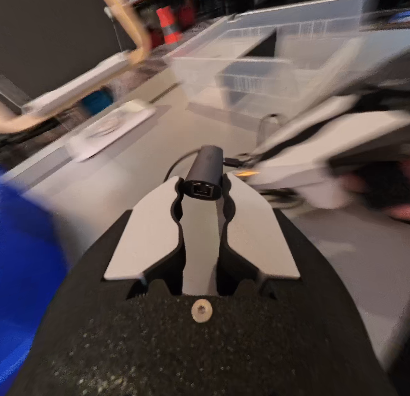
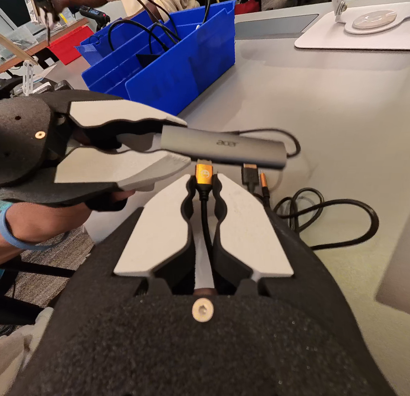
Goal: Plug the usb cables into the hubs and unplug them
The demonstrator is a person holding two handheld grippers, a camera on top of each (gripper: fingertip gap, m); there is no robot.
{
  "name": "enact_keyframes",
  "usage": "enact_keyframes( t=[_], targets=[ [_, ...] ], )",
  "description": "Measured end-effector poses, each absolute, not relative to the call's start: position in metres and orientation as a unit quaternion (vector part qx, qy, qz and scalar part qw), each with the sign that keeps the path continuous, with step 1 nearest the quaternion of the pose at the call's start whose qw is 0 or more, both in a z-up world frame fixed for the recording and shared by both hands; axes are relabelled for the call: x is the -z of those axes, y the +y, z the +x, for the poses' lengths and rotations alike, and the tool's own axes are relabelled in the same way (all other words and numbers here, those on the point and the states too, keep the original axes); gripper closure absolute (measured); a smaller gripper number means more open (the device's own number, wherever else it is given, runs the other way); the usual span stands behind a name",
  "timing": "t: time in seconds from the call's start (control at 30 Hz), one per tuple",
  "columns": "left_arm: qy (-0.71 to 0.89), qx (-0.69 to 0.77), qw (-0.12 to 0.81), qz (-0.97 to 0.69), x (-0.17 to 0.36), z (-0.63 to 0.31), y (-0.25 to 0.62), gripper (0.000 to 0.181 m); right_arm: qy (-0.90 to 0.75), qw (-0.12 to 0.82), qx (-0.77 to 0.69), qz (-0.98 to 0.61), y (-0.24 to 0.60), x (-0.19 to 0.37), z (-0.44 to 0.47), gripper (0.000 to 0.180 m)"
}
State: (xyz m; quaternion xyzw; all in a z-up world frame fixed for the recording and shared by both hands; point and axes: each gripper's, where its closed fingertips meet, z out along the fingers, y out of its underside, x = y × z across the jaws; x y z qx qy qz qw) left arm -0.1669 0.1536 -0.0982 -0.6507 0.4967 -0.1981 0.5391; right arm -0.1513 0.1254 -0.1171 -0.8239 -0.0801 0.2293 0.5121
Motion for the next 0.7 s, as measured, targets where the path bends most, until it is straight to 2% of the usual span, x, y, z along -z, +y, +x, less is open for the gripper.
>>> enact_keyframes(
  t=[0.03, 0.07, 0.1, 0.23, 0.33, 0.4, 0.5, 0.53, 0.6, 0.63, 0.67, 0.7],
  targets=[
    [0.458, 0.123, 0.565, -0.675, 0.096, -0.191, 0.184, 0.148, -0.076, 0.511, -0.231, -0.824, 0.122, 0.118, -0.148, 0.165],
    [0.409, 0.121, 0.571, -0.702, 0.088, -0.217, 0.212, 0.148, -0.070, 0.513, -0.226, -0.825, 0.117, 0.118, -0.141, 0.165],
    [0.380, 0.180, 0.567, -0.708, 0.077, -0.228, 0.220, 0.148, -0.062, 0.519, -0.230, -0.821, 0.113, 0.117, -0.133, 0.165],
    [0.464, 0.175, 0.584, -0.643, 0.068, -0.196, 0.178, 0.148, -0.080, 0.518, -0.239, -0.817, 0.115, 0.106, -0.122, 0.165],
    [0.407, 0.181, 0.561, -0.698, 0.077, -0.219, 0.204, 0.148, -0.154, 0.472, -0.220, -0.840, 0.106, 0.121, -0.124, 0.165],
    [0.384, 0.185, 0.554, -0.715, 0.082, -0.233, 0.215, 0.148, -0.225, 0.361, -0.213, -0.880, 0.082, 0.152, -0.130, 0.165],
    [0.387, 0.188, 0.549, -0.717, 0.084, -0.240, 0.213, 0.148, -0.301, 0.282, -0.144, -0.899, 0.048, 0.185, -0.121, 0.165],
    [0.398, 0.187, 0.547, -0.712, 0.086, -0.239, 0.210, 0.148, -0.319, 0.278, -0.139, -0.895, 0.042, 0.188, -0.123, 0.165],
    [0.412, 0.190, 0.541, -0.708, 0.092, -0.233, 0.205, 0.148, -0.310, 0.368, -0.113, -0.870, 0.054, 0.173, -0.121, 0.165],
    [0.418, 0.191, 0.535, -0.709, 0.095, -0.230, 0.204, 0.148, -0.311, 0.368, -0.132, -0.866, 0.052, 0.171, -0.124, 0.165],
    [0.422, 0.194, 0.531, -0.708, 0.097, -0.228, 0.202, 0.148, -0.311, 0.355, -0.148, -0.869, 0.050, 0.171, -0.124, 0.162],
    [0.426, 0.197, 0.528, -0.708, 0.099, -0.226, 0.200, 0.148, -0.305, 0.359, -0.152, -0.869, 0.053, 0.169, -0.120, 0.149]
  ],
)
